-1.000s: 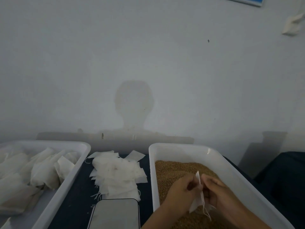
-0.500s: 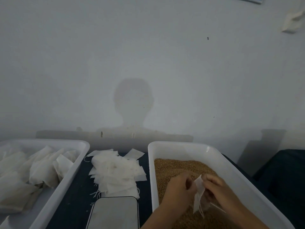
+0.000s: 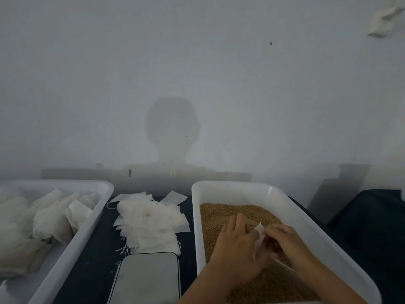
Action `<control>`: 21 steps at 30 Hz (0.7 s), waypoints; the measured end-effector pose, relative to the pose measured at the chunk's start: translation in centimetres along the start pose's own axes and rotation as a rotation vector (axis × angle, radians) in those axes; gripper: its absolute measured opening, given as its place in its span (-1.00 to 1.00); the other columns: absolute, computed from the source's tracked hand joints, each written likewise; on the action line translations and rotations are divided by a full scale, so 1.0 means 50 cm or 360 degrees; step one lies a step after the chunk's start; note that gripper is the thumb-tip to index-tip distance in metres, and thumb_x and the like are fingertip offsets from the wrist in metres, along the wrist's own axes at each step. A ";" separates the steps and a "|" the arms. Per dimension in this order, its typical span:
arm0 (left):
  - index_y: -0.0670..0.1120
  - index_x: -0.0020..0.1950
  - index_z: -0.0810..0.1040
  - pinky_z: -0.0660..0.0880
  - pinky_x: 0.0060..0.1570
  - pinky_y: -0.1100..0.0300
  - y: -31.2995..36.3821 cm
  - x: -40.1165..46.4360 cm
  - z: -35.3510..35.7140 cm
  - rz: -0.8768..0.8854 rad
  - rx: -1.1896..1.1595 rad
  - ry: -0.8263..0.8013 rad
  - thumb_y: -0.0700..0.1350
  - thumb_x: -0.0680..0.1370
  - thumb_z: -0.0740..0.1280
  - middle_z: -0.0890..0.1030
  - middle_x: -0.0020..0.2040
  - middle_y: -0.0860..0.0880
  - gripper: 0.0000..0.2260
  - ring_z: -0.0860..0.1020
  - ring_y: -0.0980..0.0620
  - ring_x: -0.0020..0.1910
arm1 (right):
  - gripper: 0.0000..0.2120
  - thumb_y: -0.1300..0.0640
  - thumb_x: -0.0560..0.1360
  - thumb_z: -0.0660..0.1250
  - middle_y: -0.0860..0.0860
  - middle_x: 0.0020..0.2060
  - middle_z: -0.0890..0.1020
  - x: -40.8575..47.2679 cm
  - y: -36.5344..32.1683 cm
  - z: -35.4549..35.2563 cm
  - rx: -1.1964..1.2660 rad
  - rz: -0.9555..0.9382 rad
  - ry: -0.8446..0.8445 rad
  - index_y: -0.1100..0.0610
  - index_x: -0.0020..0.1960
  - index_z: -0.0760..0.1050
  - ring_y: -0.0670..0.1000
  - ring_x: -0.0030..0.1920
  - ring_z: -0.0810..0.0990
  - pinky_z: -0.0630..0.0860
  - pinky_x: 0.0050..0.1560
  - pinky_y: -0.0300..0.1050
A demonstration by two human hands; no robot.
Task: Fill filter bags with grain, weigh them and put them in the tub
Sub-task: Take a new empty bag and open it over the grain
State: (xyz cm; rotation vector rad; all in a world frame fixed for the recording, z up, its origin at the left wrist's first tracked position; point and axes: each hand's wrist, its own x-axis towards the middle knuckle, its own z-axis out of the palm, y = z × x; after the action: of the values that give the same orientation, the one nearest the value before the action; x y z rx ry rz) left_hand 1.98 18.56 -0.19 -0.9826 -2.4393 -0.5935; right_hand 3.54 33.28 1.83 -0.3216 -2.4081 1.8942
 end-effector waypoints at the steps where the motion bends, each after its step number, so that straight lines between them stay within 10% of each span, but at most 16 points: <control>1: -0.06 -0.13 0.52 0.40 -0.01 0.22 0.001 0.000 -0.003 0.0034 0.0099 0.0047 0.21 0.43 0.24 0.34 -0.06 0.02 -0.67 0.35 0.05 -0.04 | -0.74 0.22 0.54 0.23 0.09 -0.44 0.58 0.000 0.001 0.001 0.0044 0.0011 0.0005 0.23 -0.30 0.53 -0.02 -0.46 0.51 0.44 -0.42 -0.20; 6: -0.09 -0.09 0.59 0.45 0.05 0.26 -0.002 0.004 -0.010 -0.0139 -0.0013 0.0248 -0.13 0.46 0.30 0.46 0.05 0.04 -0.90 0.40 0.10 0.01 | -0.74 -0.03 0.59 0.17 -0.01 -0.34 0.51 0.017 0.035 -0.005 -0.1006 -0.0153 0.0351 0.09 -0.20 0.40 -0.09 -0.38 0.44 0.41 -0.29 -0.23; 12: -0.01 0.01 0.43 0.27 -0.29 0.40 -0.018 0.011 -0.012 -0.0673 -0.0384 0.0317 0.00 0.62 0.15 0.46 -0.20 0.10 -0.87 0.44 0.13 -0.18 | -0.24 -0.13 0.39 0.43 0.07 0.29 0.45 0.005 0.042 -0.004 -0.1708 0.0234 -0.0123 0.15 0.42 0.17 0.06 0.25 0.45 0.40 0.28 0.00; 21: -0.12 0.11 0.45 0.36 -0.15 0.21 -0.017 0.013 -0.032 -0.0888 -0.0304 0.0819 -0.13 0.62 0.16 0.49 0.01 -0.01 -0.86 0.32 0.08 -0.05 | -0.89 0.16 0.59 0.11 -0.05 -0.06 0.52 -0.010 0.018 -0.013 -0.1919 -0.0220 0.0040 0.02 0.03 0.39 -0.07 -0.06 0.52 0.46 -0.05 -0.19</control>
State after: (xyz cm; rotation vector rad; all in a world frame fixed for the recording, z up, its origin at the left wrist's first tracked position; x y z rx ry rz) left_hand 1.33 17.47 1.26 -0.1445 -2.1845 -1.1222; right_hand 4.26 34.02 1.14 -0.1847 -3.1007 0.1830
